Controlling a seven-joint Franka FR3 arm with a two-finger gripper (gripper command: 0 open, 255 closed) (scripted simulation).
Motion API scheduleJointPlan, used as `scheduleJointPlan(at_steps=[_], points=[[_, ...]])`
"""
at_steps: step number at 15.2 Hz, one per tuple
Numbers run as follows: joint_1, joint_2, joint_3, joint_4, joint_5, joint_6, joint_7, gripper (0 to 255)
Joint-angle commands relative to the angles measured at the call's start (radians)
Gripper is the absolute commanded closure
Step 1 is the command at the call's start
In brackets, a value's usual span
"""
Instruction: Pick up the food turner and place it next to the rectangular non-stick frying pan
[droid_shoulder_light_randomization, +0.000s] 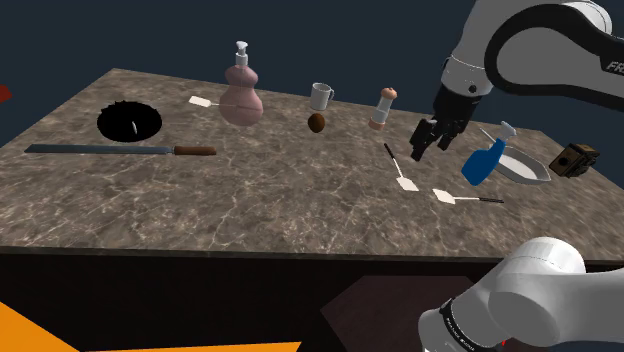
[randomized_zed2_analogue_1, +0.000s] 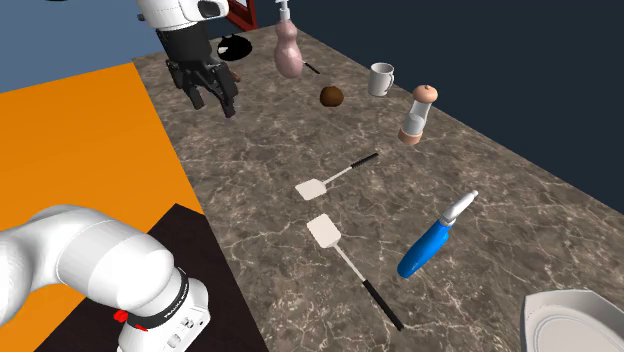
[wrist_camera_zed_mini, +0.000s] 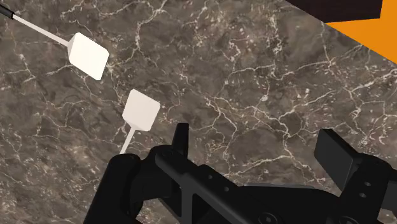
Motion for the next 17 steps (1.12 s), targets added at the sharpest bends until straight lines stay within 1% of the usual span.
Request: scheduleJointPlan(at_steps=[1, 9, 13, 17], points=[[0.000, 0.000, 0.000, 0.000, 0.000, 0.000, 0.000, 0], [-0.078, 0.170, -0.108, -0.038, -0.038, 0.244, 0.004, 0], [-0.111, 0.277, -0.163, -0.029, -0.044, 0.361, 0.002, 0], [-0.138, 0.395, -0.217, -0.004, -0.036, 0.469, -0.006, 0]])
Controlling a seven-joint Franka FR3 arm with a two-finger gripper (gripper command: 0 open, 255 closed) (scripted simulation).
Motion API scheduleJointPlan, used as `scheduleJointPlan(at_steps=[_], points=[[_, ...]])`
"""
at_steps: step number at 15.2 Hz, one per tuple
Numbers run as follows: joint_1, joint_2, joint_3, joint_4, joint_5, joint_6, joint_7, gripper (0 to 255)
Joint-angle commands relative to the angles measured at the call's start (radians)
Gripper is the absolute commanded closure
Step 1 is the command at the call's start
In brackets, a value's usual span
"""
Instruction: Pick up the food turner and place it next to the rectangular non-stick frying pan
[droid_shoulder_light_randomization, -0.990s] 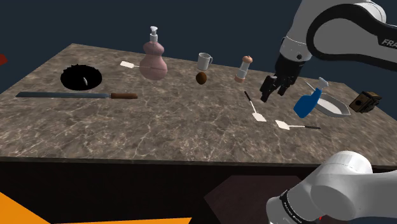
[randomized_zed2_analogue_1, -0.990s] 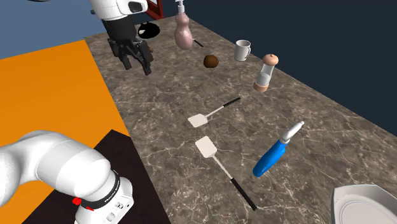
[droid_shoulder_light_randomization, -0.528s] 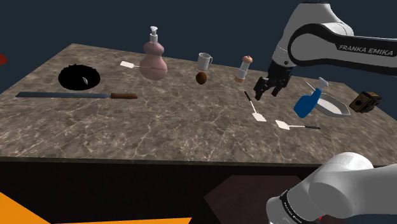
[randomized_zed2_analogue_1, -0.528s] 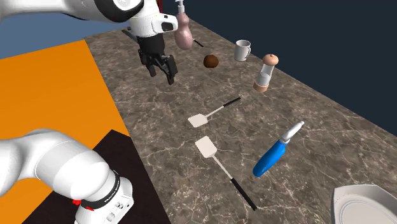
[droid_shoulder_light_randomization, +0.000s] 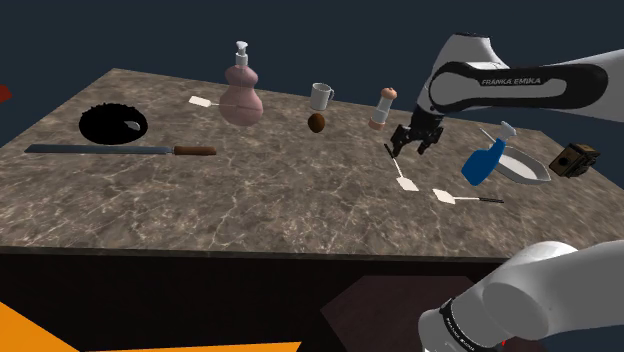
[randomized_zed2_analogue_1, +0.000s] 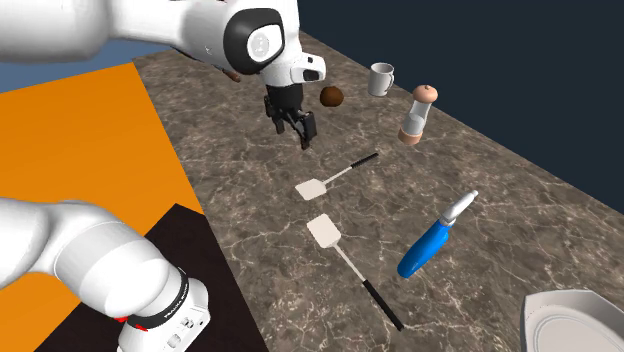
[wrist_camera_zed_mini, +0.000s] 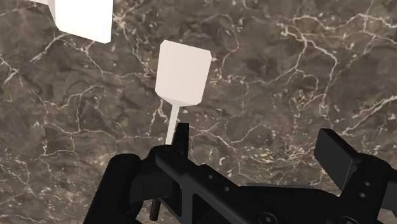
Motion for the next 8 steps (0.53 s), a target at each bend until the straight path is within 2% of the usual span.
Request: scheduleJointPlan(at_steps=[1, 8], points=[[-0.014, 0.071, -0.031, 0.029, 0.008, 0.053, -0.010, 0], [-0.052, 0.299, -0.118, 0.120, 0.086, 0.211, -0.057, 0]])
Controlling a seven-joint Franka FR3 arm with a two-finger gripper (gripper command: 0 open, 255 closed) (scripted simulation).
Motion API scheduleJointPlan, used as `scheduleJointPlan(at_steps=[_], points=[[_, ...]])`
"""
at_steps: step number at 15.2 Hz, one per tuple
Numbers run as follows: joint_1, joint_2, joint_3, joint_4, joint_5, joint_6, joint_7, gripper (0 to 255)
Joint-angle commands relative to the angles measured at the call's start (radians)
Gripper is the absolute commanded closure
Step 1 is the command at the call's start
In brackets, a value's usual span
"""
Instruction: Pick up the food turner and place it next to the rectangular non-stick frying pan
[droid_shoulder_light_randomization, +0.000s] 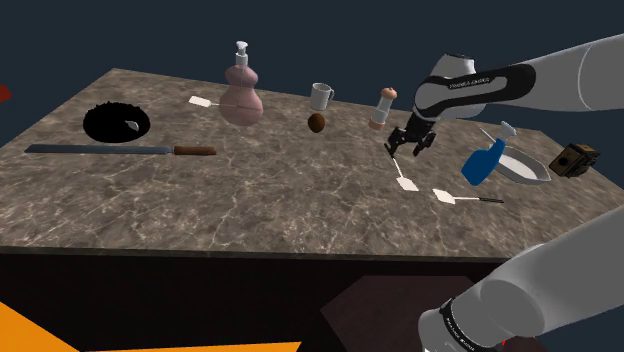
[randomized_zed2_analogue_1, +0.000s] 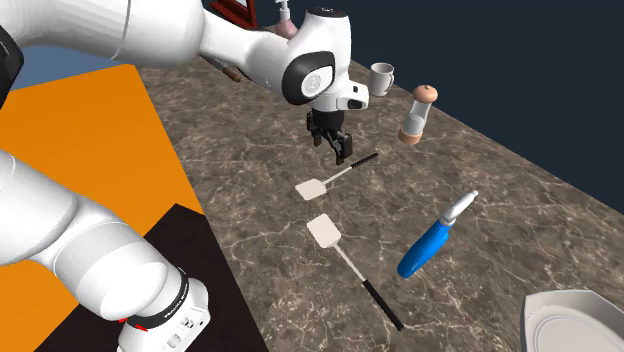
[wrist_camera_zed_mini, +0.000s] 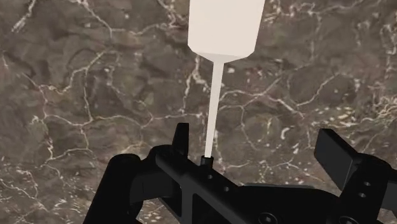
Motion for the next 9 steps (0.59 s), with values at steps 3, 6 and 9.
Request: scheduleJointPlan(at_steps=[3, 6, 9], points=[[-0.024, 0.128, -0.040, 0.065, 0.071, 0.070, -0.038, 0], [-0.026, 0.146, -0.039, 0.056, 0.079, 0.096, -0.044, 0], [-0.027, 0.174, -0.039, 0.044, 0.092, 0.134, -0.053, 0]])
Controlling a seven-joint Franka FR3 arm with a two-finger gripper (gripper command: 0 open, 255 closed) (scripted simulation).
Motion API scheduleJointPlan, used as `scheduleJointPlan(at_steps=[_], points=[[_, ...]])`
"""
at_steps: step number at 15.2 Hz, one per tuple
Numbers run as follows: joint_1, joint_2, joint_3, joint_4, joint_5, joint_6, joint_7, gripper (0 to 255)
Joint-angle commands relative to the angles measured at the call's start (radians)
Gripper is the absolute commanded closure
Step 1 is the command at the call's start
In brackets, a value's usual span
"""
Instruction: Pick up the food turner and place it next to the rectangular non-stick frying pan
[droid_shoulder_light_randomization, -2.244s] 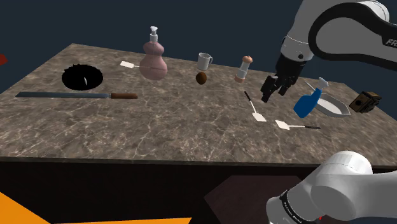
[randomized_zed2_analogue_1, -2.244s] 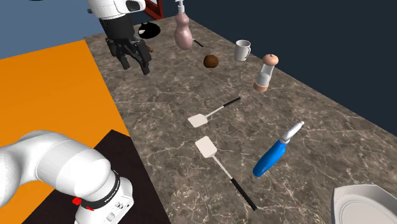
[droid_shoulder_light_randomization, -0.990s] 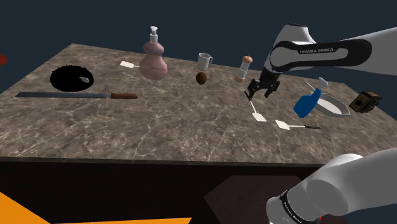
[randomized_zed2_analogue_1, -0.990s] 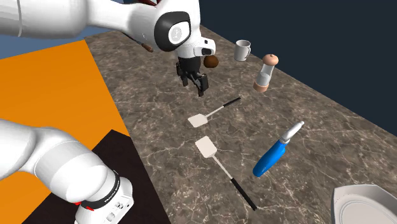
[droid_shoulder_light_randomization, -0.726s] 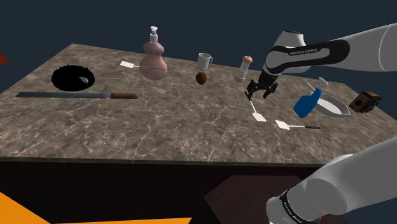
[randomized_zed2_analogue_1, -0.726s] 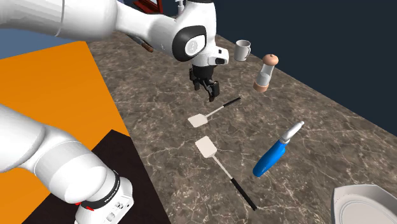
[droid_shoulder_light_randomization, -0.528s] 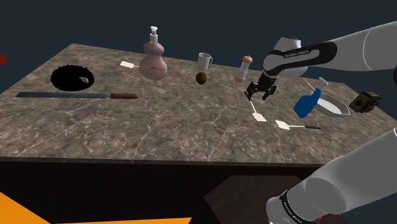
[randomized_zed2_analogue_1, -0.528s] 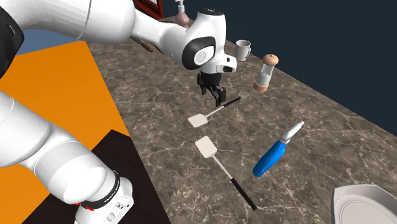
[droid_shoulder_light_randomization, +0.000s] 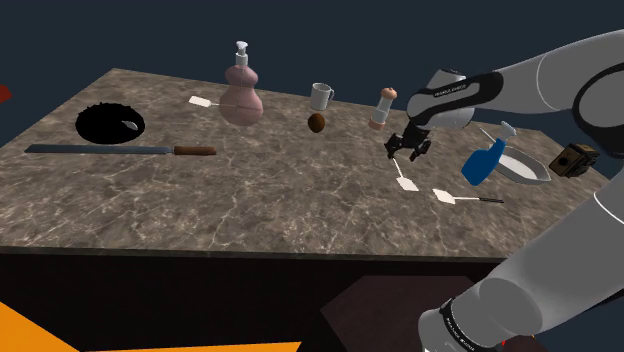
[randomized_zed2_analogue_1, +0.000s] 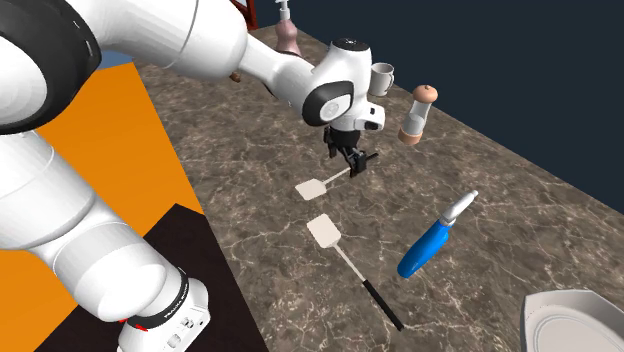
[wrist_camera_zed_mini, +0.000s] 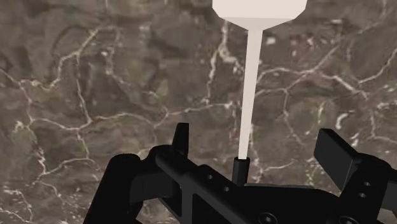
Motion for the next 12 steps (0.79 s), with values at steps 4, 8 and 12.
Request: scheduleJointPlan(at_steps=[4, 8, 12], points=[[-0.001, 0.035, 0.001, -0.013, 0.017, 0.047, -0.011, 0], [-0.001, 0.035, 0.001, -0.013, 0.017, 0.047, -0.011, 0], [-0.001, 0.035, 0.001, -0.013, 0.017, 0.047, -0.011, 255]])
